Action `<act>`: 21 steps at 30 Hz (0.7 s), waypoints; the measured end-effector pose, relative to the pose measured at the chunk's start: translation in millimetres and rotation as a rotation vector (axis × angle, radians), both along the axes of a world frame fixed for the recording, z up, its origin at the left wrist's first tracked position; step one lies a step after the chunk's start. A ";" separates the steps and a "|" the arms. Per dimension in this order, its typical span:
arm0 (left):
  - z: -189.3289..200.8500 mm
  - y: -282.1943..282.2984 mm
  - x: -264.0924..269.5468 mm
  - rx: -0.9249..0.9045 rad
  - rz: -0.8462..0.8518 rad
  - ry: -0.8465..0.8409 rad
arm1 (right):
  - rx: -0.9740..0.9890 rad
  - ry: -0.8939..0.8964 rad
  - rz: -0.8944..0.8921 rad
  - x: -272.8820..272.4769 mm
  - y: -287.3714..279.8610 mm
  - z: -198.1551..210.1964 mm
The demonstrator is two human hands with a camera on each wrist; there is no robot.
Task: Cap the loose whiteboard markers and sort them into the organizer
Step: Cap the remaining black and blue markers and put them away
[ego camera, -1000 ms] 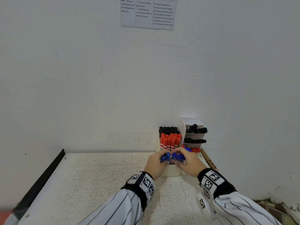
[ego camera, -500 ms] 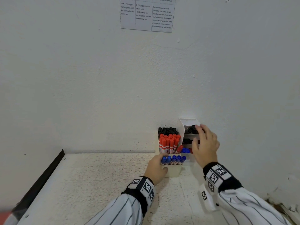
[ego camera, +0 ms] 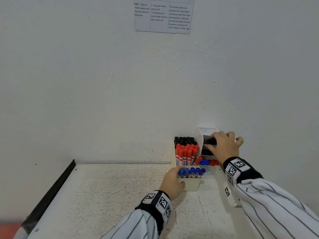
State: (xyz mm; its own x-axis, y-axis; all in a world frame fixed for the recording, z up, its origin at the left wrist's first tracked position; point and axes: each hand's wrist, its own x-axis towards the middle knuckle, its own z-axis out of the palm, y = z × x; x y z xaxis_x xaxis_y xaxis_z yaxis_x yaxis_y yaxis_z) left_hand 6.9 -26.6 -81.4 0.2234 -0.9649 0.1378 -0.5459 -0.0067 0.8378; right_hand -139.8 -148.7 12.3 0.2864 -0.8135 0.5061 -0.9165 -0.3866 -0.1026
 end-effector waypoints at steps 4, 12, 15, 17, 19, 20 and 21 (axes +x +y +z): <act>-2.3 -1.4 0.1 -0.007 0.001 0.007 | -0.016 0.022 -0.017 1.7 3.9 2.7; -3.0 -2.5 -3.6 -0.044 0.041 0.099 | -0.063 -0.099 0.121 -4.2 9.8 -4.9; -2.1 -0.4 -3.2 -0.115 0.089 0.180 | -0.038 -0.414 0.381 -5.2 23.9 -15.2; -1.6 1.6 -2.1 -0.179 0.108 0.209 | 0.084 -0.426 0.483 -6.0 35.1 -24.5; -1.2 3.5 -2.1 -0.232 0.119 0.228 | 0.198 -0.409 0.546 -7.1 44.5 -38.5; -1.5 4.1 -2.3 -0.247 0.122 0.234 | 0.236 -0.398 0.575 -8.0 48.4 -46.3; -1.9 4.5 -3.0 -0.255 0.121 0.239 | 0.253 -0.385 0.601 -8.3 51.4 -53.9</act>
